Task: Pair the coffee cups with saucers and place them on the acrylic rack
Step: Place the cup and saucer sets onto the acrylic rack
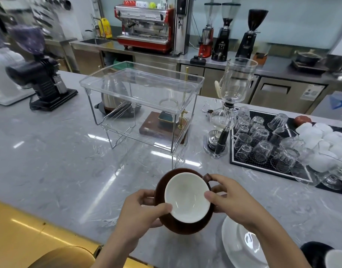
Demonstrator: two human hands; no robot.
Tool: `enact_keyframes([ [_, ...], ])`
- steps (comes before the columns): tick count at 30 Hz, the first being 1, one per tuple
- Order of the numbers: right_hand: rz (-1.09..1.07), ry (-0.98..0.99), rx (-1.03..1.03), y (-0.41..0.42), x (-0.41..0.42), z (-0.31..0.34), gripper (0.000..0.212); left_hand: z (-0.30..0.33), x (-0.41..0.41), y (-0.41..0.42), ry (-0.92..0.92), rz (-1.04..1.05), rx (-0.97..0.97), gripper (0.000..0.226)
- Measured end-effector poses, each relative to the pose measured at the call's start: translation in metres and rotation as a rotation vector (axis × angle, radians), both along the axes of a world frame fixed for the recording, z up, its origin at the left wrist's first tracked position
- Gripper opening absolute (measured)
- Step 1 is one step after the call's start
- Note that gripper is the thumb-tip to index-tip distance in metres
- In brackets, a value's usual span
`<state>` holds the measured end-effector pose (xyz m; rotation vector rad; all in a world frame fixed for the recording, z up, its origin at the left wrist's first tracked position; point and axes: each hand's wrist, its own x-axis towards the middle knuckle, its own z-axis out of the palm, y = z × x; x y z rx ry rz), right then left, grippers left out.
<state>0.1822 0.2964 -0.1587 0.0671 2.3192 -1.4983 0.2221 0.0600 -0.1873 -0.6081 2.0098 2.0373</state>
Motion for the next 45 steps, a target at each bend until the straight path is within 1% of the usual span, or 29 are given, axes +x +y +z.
enact_keyframes([
  [4,-0.016,0.169,-0.053,-0.002,0.013,0.027,0.034,0.027,0.005,-0.005,0.126,0.007,-0.009,0.059],
  [8,-0.019,0.318,-0.082,-0.006,0.023,0.061,0.046,0.059,0.009,-0.007,0.255,0.024,-0.004,0.056],
  [11,0.021,0.438,-0.106,-0.011,0.027,0.091,0.054,0.087,0.008,-0.012,0.351,0.024,-0.021,0.059],
  [14,0.023,0.544,-0.156,-0.017,0.026,0.126,0.045,0.123,0.004,-0.019,0.450,0.012,-0.020,0.061],
  [16,0.029,0.597,-0.183,-0.021,0.021,0.146,0.048,0.144,-0.001,-0.024,0.515,0.010,-0.033,0.063],
  [18,0.046,0.649,-0.189,-0.028,0.015,0.167,0.045,0.163,-0.009,-0.030,0.564,0.012,-0.038,0.063],
  [21,0.082,0.711,-0.154,-0.040,0.004,0.196,0.045,0.189,-0.025,-0.040,0.601,0.002,-0.030,0.064],
  [25,0.076,0.755,-0.034,-0.049,-0.024,0.222,0.031,0.221,-0.052,-0.053,0.604,-0.029,-0.017,0.064],
  [26,0.071,0.756,-0.003,-0.052,-0.032,0.228,0.029,0.227,-0.059,-0.056,0.598,-0.033,-0.023,0.064],
  [28,0.077,0.726,0.008,-0.058,-0.048,0.241,0.029,0.239,-0.074,-0.060,0.594,-0.044,-0.042,0.053],
  [31,0.082,0.632,-0.009,-0.066,-0.070,0.256,0.028,0.249,-0.099,-0.065,0.560,-0.057,-0.083,0.035],
  [35,0.064,0.505,0.030,-0.073,-0.101,0.260,0.031,0.251,-0.133,-0.073,0.483,-0.061,-0.121,0.024],
  [38,0.054,0.417,0.112,-0.079,-0.124,0.256,0.026,0.246,-0.155,-0.076,0.428,-0.091,-0.155,0.026],
  [41,0.040,0.307,0.177,-0.085,-0.149,0.254,0.014,0.245,-0.176,-0.080,0.359,-0.131,-0.178,0.032],
  [45,0.033,0.161,0.282,-0.094,-0.176,0.248,0.027,0.241,-0.197,-0.084,0.280,-0.191,-0.239,0.038],
])
